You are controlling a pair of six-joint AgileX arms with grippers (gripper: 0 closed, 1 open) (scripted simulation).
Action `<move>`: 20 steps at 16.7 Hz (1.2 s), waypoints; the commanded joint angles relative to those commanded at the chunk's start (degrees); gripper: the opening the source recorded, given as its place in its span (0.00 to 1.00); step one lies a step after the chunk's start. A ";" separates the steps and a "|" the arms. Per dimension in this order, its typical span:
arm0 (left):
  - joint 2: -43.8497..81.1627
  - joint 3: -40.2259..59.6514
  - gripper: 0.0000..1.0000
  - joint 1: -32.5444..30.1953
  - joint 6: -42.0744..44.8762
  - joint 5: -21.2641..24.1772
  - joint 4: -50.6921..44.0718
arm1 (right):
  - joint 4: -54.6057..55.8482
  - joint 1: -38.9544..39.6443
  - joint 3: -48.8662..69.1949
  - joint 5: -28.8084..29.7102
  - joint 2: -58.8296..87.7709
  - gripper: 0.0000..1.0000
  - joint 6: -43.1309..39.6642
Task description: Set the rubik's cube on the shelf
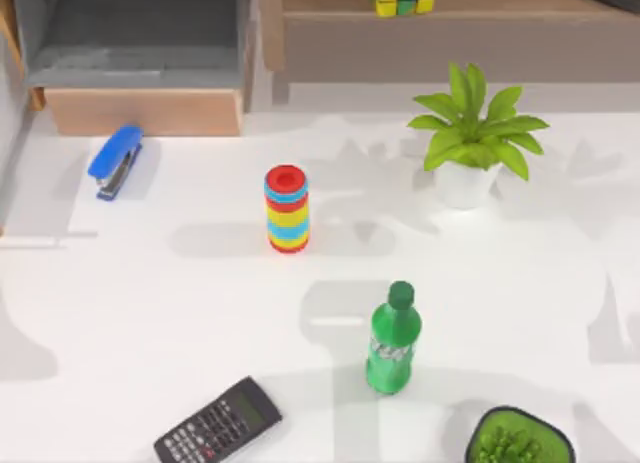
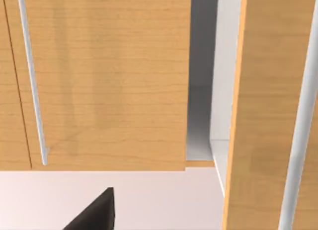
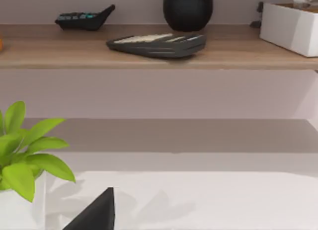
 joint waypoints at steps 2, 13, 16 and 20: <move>0.81 1.93 1.00 -1.47 -0.02 -1.46 -1.08 | 0.00 0.00 0.00 0.00 0.00 1.00 0.00; 1.46 3.51 0.55 -2.70 -0.05 -2.68 -1.98 | 0.00 0.00 0.00 0.00 0.00 1.00 0.00; 1.46 3.51 0.32 -2.70 -0.05 -2.68 -1.98 | 0.00 0.00 0.00 0.00 0.00 1.00 0.00; 1.46 3.51 0.02 -2.70 -0.05 -2.68 -1.98 | 0.00 0.00 0.00 0.00 0.00 1.00 0.00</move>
